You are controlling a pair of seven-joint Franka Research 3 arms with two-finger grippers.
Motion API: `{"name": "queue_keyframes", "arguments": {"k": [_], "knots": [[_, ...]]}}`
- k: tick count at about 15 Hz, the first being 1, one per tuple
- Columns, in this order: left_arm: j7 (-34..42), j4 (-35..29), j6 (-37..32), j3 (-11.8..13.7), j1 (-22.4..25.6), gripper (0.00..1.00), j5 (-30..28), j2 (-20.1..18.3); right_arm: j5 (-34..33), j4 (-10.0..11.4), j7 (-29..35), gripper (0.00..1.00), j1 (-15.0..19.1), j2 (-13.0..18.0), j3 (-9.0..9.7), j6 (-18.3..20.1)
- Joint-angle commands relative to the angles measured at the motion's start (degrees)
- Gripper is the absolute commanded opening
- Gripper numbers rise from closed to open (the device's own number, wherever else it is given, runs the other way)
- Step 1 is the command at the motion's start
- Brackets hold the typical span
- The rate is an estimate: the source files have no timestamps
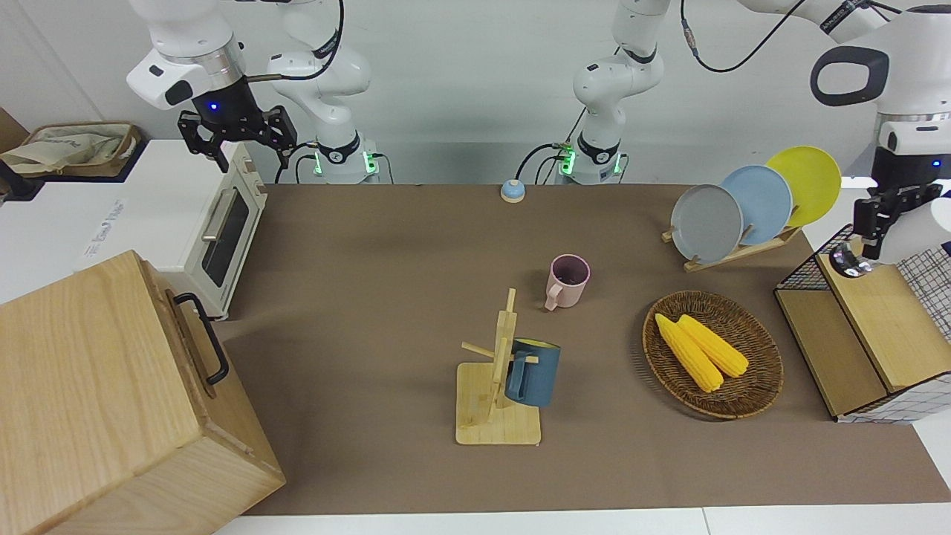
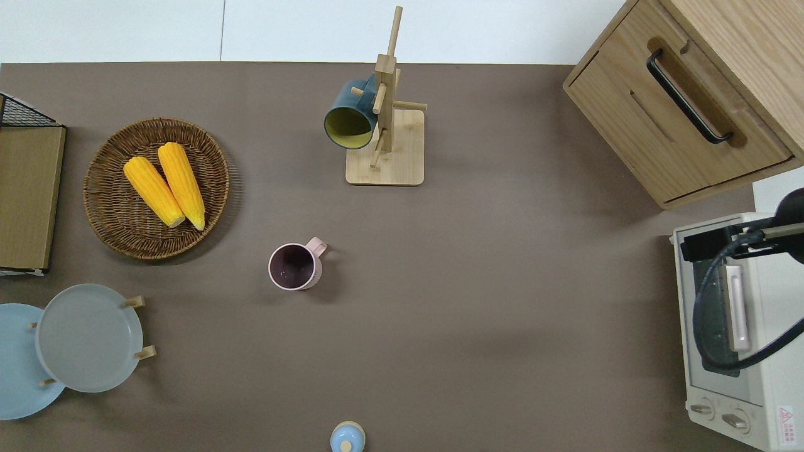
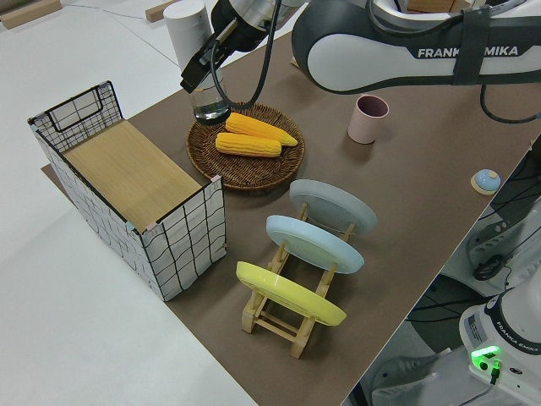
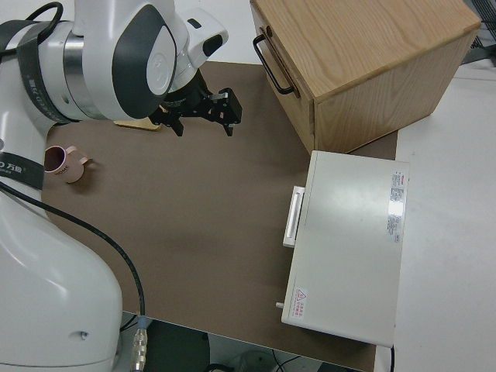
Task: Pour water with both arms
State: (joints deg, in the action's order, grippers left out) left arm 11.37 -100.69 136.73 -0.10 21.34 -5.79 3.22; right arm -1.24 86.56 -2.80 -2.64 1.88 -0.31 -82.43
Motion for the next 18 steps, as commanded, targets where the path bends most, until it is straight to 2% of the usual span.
{"name": "queue_keyframes", "arguments": {"k": [1, 4, 6, 11, 14, 18], "knots": [[10.05, 5.14, 1.69, 2.91, 0.45, 0.00, -7.20, 3.63, -0.25, 0.46, 0.95, 0.990, 0.01, 0.31, 0.22, -0.28], [17.35, 5.24, 4.67, 4.41, 1.50, 0.00, -13.89, 4.95, -0.25, 0.37, 0.95, 0.990, 0.01, 0.31, 0.22, -0.28], [21.83, 5.24, 6.17, 4.41, 3.08, 0.00, -16.44, 6.09, -0.25, 0.37, 0.95, 0.990, 0.01, 0.31, 0.22, -0.28], [32.82, 5.32, 11.79, 4.41, 4.06, 0.00, -27.16, 9.95, -0.25, 0.37, 0.95, 0.990, 0.01, 0.31, 0.22, -0.28], [35.47, 5.50, 15.05, 4.32, 4.15, 0.00, -29.89, 12.33, -0.25, 0.37, 0.95, 0.990, 0.01, 0.31, 0.22, -0.28], [38.81, 7.08, 15.23, 3.53, 5.29, 0.00, -32.26, 14.88, -0.25, 0.37, 0.95, 0.990, 0.01, 0.31, 0.22, -0.28]]}}
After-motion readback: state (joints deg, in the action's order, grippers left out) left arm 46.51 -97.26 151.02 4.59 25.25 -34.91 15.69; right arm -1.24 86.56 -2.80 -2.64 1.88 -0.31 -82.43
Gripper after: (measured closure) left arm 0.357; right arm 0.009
